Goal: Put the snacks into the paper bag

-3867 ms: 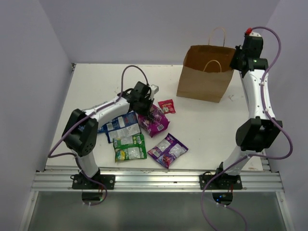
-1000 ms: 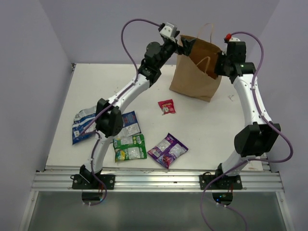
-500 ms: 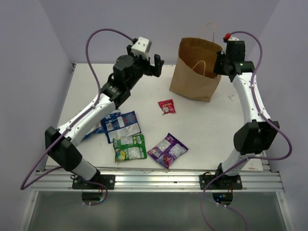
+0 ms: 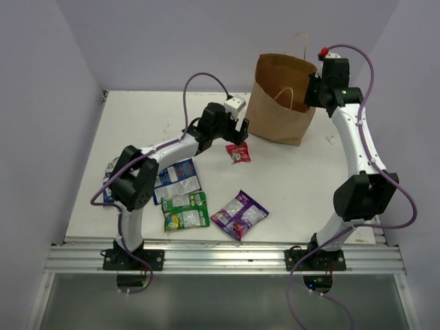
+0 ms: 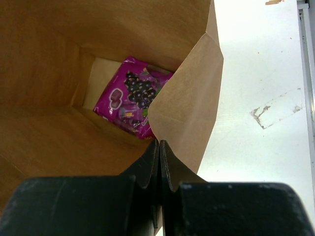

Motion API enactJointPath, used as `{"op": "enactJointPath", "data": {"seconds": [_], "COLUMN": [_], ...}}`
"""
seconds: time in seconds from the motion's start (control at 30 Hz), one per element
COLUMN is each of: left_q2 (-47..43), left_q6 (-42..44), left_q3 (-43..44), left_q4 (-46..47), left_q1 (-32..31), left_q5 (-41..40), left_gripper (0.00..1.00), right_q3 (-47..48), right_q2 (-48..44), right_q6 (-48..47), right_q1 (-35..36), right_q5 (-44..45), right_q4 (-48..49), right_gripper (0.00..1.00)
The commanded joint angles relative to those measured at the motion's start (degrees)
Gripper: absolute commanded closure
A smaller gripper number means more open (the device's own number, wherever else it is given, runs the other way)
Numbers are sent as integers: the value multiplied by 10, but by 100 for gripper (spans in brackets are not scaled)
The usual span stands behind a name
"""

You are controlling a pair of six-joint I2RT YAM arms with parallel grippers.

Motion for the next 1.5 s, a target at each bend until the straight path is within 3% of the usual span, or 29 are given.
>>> {"op": "enactJointPath", "data": {"seconds": [0.0, 0.9, 1.0, 1.03, 1.1, 1.13, 1.33, 1.47], "left_q2": [31, 137, 146, 146, 145, 143, 72, -95], "left_q6": [1, 3, 7, 7, 12, 12, 7, -2], "left_q3": [45, -18, -11, -10, -14, -17, -43, -59], "left_q4": [34, 5, -13, -18, -28, -31, -33, -36], "left_q1": [-3, -9, -9, -9, -9, -9, -3, -5], "left_q5": [38, 57, 48, 41, 27, 21, 32, -18], "left_gripper": [7, 9, 52, 70, 93, 100, 100, 100], "right_q3": [1, 7, 6, 5, 5, 4, 4, 3], "right_q2": [8, 6, 5, 4, 3, 3, 4, 0], "right_q6": [2, -1, 0, 0, -1, -1, -1, -3], "right_q1": [5, 6, 6, 6, 6, 6, 6, 7], "right_q5": [-16, -12, -10, -10, -9, -8, -10, -7], "right_q4": [-7, -10, -10, -10, -10, -9, -10, -10], "right_gripper": [100, 100, 100, 100, 100, 100, 100, 100]}}
